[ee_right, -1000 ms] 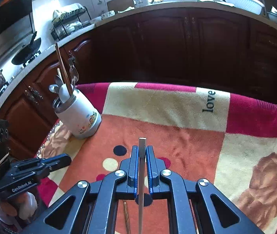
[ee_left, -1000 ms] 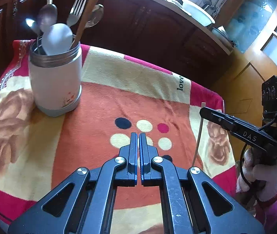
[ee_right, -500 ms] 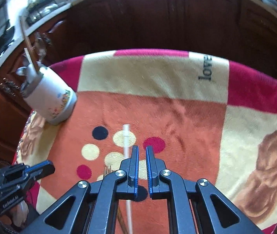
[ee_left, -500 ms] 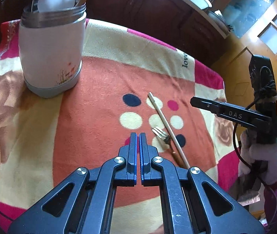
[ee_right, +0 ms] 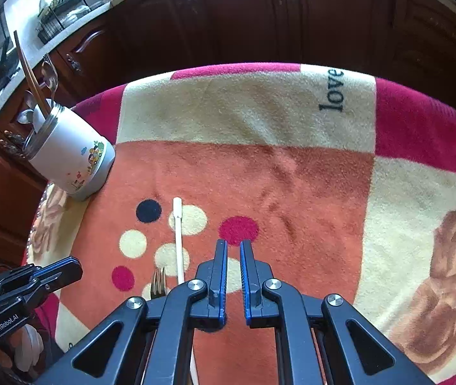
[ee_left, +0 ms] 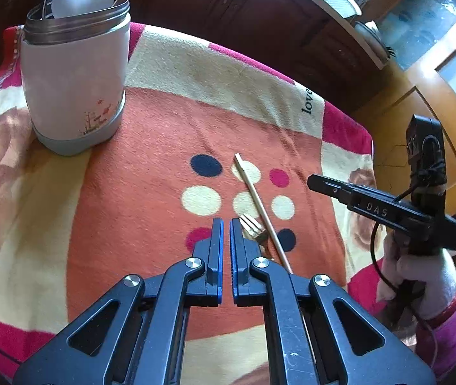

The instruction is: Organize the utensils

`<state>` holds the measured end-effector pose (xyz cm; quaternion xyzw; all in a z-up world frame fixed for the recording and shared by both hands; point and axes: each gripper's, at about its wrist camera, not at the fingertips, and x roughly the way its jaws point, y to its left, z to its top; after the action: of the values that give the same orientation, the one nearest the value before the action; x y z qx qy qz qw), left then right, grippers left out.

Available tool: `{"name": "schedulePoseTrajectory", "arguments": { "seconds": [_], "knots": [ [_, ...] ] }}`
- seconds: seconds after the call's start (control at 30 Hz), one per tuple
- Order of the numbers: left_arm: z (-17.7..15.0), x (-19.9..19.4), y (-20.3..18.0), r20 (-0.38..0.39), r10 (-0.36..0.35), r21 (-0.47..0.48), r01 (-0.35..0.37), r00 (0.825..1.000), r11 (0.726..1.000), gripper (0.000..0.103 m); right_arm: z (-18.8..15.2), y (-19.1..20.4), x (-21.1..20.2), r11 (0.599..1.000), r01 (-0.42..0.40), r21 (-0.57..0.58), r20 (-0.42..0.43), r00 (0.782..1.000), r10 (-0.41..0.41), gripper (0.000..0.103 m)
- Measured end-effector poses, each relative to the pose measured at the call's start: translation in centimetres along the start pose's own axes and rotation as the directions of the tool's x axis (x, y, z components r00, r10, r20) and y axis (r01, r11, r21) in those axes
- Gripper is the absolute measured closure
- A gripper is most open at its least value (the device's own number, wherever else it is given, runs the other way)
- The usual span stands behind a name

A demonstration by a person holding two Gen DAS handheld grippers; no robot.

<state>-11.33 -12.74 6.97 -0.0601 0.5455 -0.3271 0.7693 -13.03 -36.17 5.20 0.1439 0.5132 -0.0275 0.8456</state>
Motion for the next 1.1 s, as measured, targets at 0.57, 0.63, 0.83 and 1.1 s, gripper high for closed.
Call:
{"name": "schedulePoseTrajectory", "arguments": {
  "seconds": [0.57, 0.63, 0.83, 1.1],
  "knots": [
    [-0.7, 3.7, -1.6, -0.094, 0.074, -0.017, -0.076, 0.993, 0.997, 0.061, 1.0, 2.5, 1.5, 0.987, -0.135, -0.081, -0.026, 0.991, 0.134, 0.081],
    [-1.2, 3.9, -1.5, -0.107, 0.076, -0.017, -0.078, 0.991, 0.997, 0.061, 1.5, 3.3, 2.8, 0.986, -0.131, -0.104, -0.043, 0.991, 0.127, 0.081],
    [-1.5, 4.2, -0.7, -0.121, 0.074, -0.044, -0.080, 0.990, 0.996, 0.061, 2.3, 5.3, 6.9, 0.979, -0.111, -0.169, -0.075, 0.992, 0.099, 0.091],
    [-0.9, 5.8, -2.2, -0.142, 0.043, -0.056, -0.052, 0.989, 0.997, 0.060, 1.2, 1.6, 4.8, 0.985, -0.086, -0.152, -0.041, 0.996, 0.080, 0.097]
  ]
}}
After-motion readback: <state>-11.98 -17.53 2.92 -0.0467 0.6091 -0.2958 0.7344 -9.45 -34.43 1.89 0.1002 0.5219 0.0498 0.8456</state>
